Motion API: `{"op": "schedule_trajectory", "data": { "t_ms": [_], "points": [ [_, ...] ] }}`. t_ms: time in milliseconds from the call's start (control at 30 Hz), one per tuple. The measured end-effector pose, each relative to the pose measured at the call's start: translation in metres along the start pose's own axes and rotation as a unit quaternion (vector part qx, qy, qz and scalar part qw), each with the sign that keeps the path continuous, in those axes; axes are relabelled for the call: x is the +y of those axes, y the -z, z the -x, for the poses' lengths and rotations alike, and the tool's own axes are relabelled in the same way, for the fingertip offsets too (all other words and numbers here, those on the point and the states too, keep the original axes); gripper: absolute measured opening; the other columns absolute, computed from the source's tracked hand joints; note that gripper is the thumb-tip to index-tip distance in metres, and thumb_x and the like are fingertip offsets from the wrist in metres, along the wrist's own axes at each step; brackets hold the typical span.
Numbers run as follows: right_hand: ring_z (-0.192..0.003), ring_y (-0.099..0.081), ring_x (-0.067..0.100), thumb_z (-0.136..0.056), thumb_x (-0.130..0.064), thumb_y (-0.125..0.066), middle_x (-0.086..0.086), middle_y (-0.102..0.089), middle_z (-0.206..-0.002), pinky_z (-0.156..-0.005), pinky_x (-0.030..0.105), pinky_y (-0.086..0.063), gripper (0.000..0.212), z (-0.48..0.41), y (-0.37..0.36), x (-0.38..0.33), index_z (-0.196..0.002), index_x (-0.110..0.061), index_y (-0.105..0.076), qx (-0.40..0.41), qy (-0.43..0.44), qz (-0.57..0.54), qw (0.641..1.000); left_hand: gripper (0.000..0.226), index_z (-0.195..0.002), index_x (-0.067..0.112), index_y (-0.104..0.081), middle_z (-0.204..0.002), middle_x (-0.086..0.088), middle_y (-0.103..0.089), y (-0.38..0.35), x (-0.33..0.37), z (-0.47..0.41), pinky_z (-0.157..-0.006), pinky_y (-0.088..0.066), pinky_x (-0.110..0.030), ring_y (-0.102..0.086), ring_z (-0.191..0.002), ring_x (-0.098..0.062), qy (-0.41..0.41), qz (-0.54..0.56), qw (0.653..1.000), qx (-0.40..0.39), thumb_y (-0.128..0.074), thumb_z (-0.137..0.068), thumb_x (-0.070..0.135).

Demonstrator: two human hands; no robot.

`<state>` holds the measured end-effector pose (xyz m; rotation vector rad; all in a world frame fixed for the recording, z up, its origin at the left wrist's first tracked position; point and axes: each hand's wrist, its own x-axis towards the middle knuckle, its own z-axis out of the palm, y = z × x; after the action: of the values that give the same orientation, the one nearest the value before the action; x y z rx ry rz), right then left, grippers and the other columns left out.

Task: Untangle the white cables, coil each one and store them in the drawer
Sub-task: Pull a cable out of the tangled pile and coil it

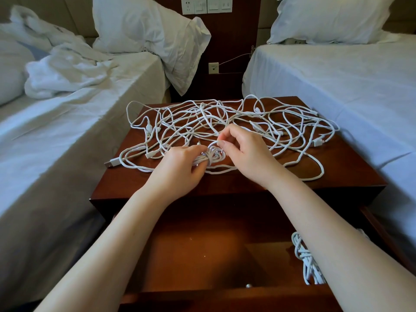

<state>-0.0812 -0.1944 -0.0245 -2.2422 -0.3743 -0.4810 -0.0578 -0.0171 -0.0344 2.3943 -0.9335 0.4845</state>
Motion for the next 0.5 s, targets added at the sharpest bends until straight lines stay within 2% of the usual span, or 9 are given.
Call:
{"op": "schedule_trajectory", "data": {
  "t_ms": [133,233,367,500],
  "points": [
    [-0.065,-0.053,-0.008,-0.098,-0.012,-0.053,-0.012,-0.054,-0.071,-0.062,0.007,-0.04,0.007,-0.0001,-0.0006,0.0001,-0.094,-0.012,-0.059,0.003,0.001,-0.005,1.0,0.032,-0.119,0.007,-0.064,-0.088,-0.007,-0.07,0.0002,0.0013,-0.0002,-0.065,-0.054,-0.029,-0.057,-0.062,-0.01,0.001,0.006,1.0,-0.001,-0.064,-0.089,0.015],
    [-0.07,-0.058,0.0,-0.097,-0.011,-0.054,-0.009,-0.059,-0.072,-0.067,0.011,-0.046,0.006,0.0001,-0.0015,0.0014,-0.094,-0.014,-0.058,0.005,0.0,-0.007,1.0,0.03,-0.118,0.007,-0.065,-0.084,-0.006,-0.07,0.001,0.0019,-0.0001,-0.063,-0.054,-0.028,-0.06,-0.061,-0.012,0.0,0.013,1.0,-0.002,-0.065,-0.088,0.014],
    [-0.074,-0.062,0.004,-0.097,-0.01,-0.055,-0.007,-0.062,-0.074,-0.071,0.011,-0.048,0.006,-0.0004,-0.0006,0.0023,-0.093,-0.014,-0.058,0.017,0.001,-0.016,1.0,0.027,-0.113,0.005,-0.067,-0.076,0.01,-0.061,0.0034,0.0057,0.0008,-0.061,-0.047,-0.009,-0.057,-0.059,0.0,0.005,0.047,0.999,0.028,-0.066,-0.087,0.01],
    [-0.066,-0.058,0.003,-0.095,-0.011,-0.059,-0.014,-0.057,-0.072,-0.063,0.009,-0.044,0.003,-0.0006,-0.0005,0.0034,-0.092,-0.012,-0.061,0.042,0.022,0.009,0.999,0.024,-0.111,0.005,-0.068,-0.069,0.02,-0.056,0.0034,0.0083,0.0012,-0.066,-0.048,-0.012,-0.064,-0.065,-0.003,0.015,0.082,0.995,0.054,-0.066,-0.087,0.009]
  ]
}}
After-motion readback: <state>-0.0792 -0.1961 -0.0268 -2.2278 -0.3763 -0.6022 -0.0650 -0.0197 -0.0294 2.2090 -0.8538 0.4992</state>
